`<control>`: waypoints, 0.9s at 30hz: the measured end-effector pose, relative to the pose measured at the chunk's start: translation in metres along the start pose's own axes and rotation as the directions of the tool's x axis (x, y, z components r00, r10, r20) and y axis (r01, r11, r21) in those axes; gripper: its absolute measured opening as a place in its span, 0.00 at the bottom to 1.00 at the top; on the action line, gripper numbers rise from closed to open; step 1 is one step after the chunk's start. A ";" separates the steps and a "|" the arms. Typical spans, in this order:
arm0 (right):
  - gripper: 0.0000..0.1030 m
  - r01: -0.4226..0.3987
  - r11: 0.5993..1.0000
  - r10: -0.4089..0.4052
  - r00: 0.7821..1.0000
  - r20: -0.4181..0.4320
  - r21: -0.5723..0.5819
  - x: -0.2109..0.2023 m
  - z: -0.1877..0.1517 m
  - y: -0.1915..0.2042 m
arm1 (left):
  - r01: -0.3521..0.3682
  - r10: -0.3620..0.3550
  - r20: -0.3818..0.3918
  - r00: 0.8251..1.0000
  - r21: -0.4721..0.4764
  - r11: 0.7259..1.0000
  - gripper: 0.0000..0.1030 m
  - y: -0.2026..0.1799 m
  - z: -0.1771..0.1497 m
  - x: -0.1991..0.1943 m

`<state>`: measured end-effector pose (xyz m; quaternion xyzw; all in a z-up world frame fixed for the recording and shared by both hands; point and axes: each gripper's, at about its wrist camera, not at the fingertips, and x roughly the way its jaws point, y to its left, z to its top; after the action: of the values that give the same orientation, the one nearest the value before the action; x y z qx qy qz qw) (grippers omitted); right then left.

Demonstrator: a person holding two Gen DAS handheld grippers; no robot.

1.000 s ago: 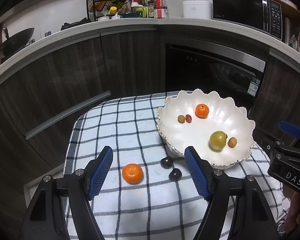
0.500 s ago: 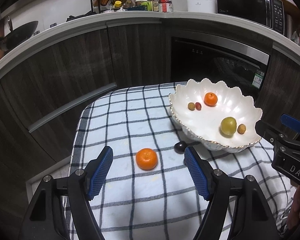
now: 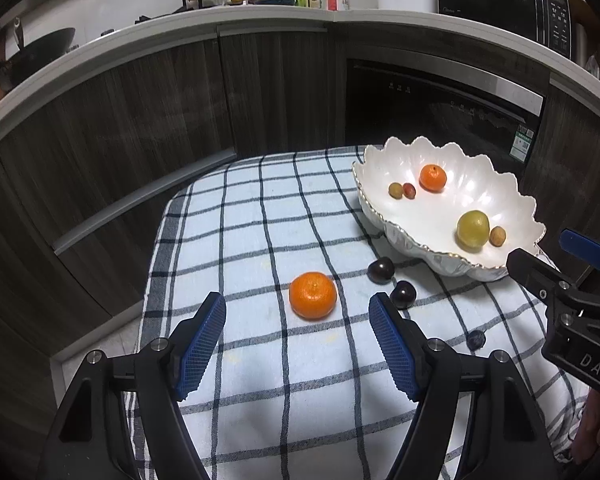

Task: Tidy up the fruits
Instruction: 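Move the left tool to a dark plum while the right tool approaches the blueberry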

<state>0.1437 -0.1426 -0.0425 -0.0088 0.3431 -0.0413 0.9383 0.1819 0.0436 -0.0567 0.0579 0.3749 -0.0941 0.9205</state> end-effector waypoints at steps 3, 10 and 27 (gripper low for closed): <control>0.79 -0.002 1.000 0.002 1.000 -0.006 -0.003 0.002 -0.004 0.003 | 0.010 -0.010 -0.005 1.000 0.007 1.000 0.72 0.000 -0.004 0.004; 0.79 0.014 1.000 -0.014 1.000 0.001 0.018 0.002 -0.016 0.001 | 0.048 -0.048 0.001 0.999 0.039 0.998 0.72 -0.008 -0.008 0.011; 0.78 0.012 1.000 -0.011 0.998 -0.064 0.001 0.021 -0.050 -0.012 | 0.171 -0.171 -0.013 0.985 0.177 0.969 0.70 -0.053 -0.022 0.046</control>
<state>0.1264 -0.1555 -0.0937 -0.0086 0.3729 -0.0473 0.9266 0.1877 -0.0105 -0.1069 0.1072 0.3673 -0.2062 0.9006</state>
